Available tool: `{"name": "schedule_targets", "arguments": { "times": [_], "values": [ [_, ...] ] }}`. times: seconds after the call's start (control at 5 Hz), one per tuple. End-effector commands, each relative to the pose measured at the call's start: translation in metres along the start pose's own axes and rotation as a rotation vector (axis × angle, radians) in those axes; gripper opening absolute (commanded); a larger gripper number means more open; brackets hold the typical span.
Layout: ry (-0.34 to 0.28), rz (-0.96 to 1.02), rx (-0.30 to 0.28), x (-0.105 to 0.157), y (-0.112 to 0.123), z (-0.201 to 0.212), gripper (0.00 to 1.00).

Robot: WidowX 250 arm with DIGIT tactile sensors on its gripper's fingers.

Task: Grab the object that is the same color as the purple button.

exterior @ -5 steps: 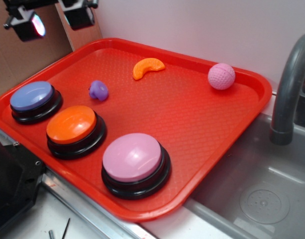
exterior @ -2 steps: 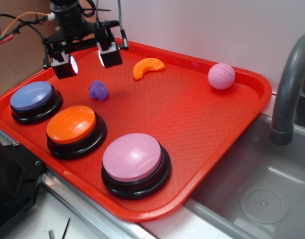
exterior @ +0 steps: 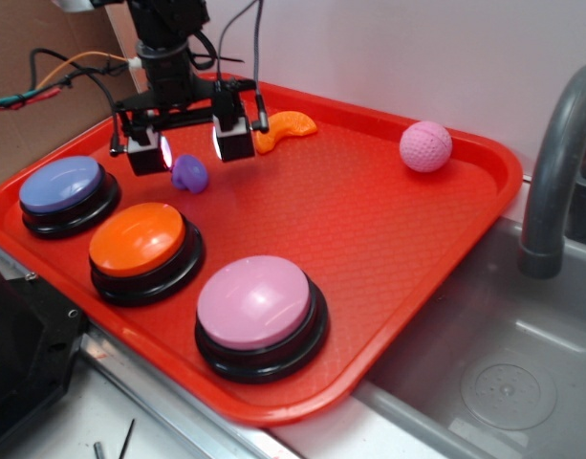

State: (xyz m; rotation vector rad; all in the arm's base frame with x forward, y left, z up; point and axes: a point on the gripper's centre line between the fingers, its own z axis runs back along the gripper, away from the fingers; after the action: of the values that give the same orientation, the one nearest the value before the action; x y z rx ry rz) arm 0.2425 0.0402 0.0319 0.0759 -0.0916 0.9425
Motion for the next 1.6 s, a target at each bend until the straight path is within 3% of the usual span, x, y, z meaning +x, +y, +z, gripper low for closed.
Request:
{"name": "schedule_targets", "arguments": {
  "times": [0.0,0.2,0.6,0.8,1.0,1.2,1.4],
  "values": [
    [-0.026,-0.012,-0.003,0.005,-0.004,-0.003,1.0],
    [-0.021,-0.027,-0.017,0.0,-0.002,-0.006,0.0],
    [-0.025,-0.028,-0.022,-0.004,-0.001,-0.004,0.0],
    [-0.038,-0.065,-0.061,-0.01,-0.002,0.005,0.0],
    [-0.052,-0.116,-0.131,-0.018,-0.001,0.034,0.0],
    [-0.103,-0.189,-0.162,-0.022,-0.004,0.068,0.0],
    [-0.042,-0.374,-0.187,-0.044,-0.004,0.108,0.0]
  ]
}}
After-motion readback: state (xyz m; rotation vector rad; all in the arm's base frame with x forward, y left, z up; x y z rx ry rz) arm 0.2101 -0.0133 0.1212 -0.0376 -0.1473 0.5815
